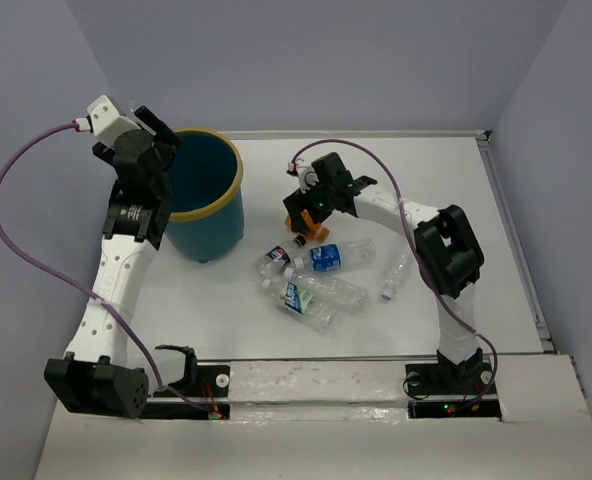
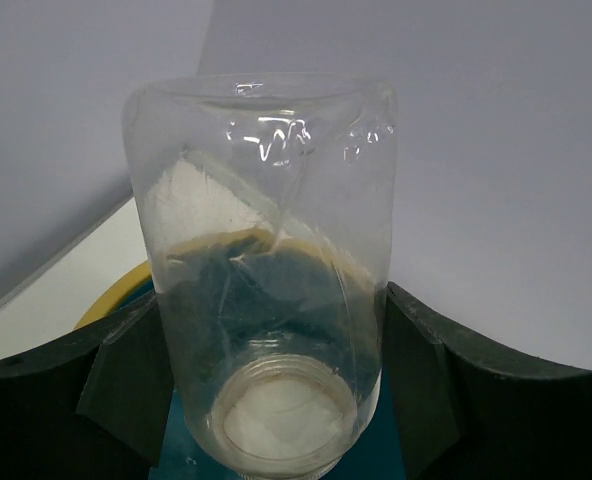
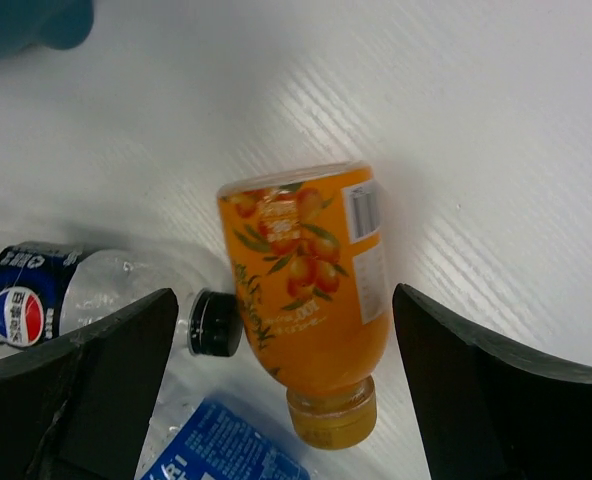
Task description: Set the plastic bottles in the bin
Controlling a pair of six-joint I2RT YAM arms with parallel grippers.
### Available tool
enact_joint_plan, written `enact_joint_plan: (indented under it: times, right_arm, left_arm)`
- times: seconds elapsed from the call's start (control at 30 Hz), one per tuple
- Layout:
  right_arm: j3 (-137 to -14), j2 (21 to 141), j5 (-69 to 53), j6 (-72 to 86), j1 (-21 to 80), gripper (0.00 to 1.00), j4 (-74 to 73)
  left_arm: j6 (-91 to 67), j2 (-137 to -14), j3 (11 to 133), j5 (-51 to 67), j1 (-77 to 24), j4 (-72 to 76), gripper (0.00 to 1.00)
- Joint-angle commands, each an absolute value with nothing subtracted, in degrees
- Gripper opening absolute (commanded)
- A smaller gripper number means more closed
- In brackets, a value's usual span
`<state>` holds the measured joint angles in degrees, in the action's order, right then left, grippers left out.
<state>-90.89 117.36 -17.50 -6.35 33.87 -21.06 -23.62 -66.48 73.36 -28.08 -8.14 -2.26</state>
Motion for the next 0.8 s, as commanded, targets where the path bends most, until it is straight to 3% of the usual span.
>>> enact_joint_plan:
  times: [0.0,0.03,0.13,0.57,0.67,0.7,0.73,0.77]
  right_arm:
    - [-96.15,119.18,-11.96,-7.56,34.37,0.91,-21.45]
    - [-96.41,119.53,-11.26,-7.65,34.37,0.91,-21.27]
    - [-97.21,120.32,-9.14,-7.82,34.37,0.88,-20.83]
    - [-100.98,125.59,-8.62,-10.11,34.37,0.96,-23.29]
    - [-102.47,126.30,-5.29,-10.28,34.37,0.81,-23.12]
    - [-103.00,126.12,-4.14,-10.02,34.37,0.81,-22.77]
    - [-103.36,125.69,-3.35,-9.76,34.37,0.71,-22.33]
    - [-103.62,125.16,-2.56,-9.41,34.37,0.67,-21.45]
  left_arm:
    - [-22.94,-68.29,71.46,-24.70,-6.42,0.97,0.73]
    - [-22.85,-68.47,71.28,-24.09,-6.42,0.88,0.85]
    - [-22.59,-68.38,70.49,-21.89,-6.42,0.97,0.95]
    - [-22.24,-56.27,64.17,-9.86,-6.42,0.09,0.96]
    - [-22.67,-51.18,59.87,-0.39,-6.50,0.09,0.98]
    - [-22.85,-50.02,59.85,2.52,-6.50,-1.48,0.98]
    - [-22.94,-48.79,58.20,4.64,-6.50,-2.71,0.98]
    - [-23.03,-46.60,57.40,8.83,-6.50,-3.42,0.98]
